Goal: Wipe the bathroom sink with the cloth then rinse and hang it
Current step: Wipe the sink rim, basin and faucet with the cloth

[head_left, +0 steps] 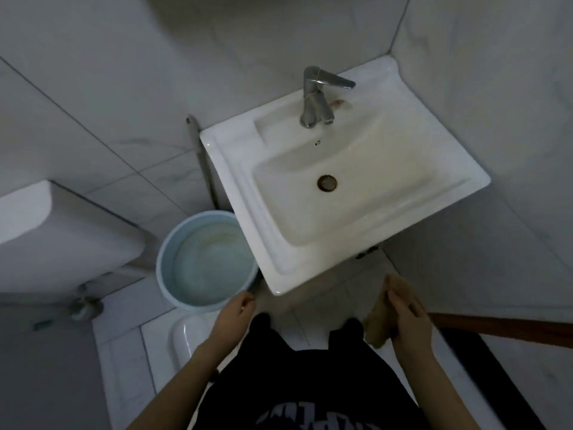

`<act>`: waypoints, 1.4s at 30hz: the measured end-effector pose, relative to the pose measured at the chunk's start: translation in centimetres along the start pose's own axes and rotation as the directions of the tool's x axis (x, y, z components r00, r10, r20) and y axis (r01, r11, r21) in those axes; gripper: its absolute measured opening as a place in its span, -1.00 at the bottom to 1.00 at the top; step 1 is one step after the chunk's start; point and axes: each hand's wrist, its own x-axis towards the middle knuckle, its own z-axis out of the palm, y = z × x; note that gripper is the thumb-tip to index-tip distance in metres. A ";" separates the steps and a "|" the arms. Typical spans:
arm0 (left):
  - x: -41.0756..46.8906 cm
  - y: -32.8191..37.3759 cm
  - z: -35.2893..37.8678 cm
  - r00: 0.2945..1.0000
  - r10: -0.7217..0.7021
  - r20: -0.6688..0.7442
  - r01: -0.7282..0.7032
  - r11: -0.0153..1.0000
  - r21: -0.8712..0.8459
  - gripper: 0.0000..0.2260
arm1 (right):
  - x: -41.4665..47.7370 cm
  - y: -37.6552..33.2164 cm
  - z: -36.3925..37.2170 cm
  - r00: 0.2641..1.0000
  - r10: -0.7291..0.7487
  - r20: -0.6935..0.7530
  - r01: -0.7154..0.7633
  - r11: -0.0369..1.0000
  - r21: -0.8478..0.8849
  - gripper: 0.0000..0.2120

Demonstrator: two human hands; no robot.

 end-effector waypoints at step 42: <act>19.5 26.1 3.8 0.917 0.200 -0.345 -0.230 0.972 -0.047 -0.81 | 23.8 -23.2 15.5 0.797 -0.319 0.513 0.544 0.749 -0.378 -0.83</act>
